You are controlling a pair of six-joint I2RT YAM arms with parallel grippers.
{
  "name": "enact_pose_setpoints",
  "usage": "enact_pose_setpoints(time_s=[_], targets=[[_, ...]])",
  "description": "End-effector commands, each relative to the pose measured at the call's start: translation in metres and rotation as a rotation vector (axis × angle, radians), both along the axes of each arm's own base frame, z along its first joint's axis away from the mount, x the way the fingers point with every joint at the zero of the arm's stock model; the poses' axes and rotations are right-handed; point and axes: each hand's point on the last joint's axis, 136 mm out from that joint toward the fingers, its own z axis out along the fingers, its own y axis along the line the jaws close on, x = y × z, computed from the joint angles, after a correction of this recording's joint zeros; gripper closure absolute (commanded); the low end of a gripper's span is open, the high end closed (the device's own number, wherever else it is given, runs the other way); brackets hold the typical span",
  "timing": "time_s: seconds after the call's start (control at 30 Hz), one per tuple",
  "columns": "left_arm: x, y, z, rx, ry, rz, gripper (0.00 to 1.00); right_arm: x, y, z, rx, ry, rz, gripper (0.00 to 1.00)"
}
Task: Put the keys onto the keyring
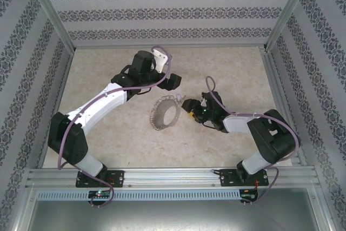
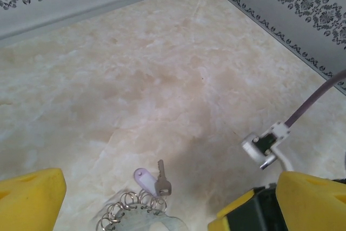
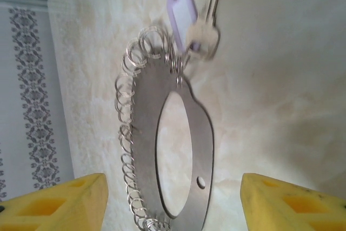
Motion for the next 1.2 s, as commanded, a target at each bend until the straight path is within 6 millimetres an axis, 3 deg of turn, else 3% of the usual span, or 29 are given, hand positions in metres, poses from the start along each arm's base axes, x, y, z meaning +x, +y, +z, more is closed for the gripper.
enact_pose_setpoints(time_s=[0.0,0.2,0.4,0.73,1.17], targets=[[-0.005,-0.008,-0.024,0.052,0.081,-0.091,0.02,0.014,-0.019,0.014,-0.027,-0.045,-0.013,0.35],[-0.011,-0.021,-0.08,0.174,0.271,-0.163,0.25,0.036,-0.072,0.021,-0.062,-0.062,-0.125,0.36],[-0.013,-0.046,-0.118,0.304,0.355,-0.219,0.47,0.033,-0.11,0.021,-0.135,-0.059,-0.192,0.36],[-0.009,-0.074,-0.166,0.548,0.38,-0.231,0.65,0.017,-0.123,0.012,-0.182,-0.045,-0.218,0.36],[0.004,-0.074,-0.194,0.672,0.351,-0.18,0.76,0.013,-0.127,0.007,-0.191,-0.038,-0.231,0.36]])
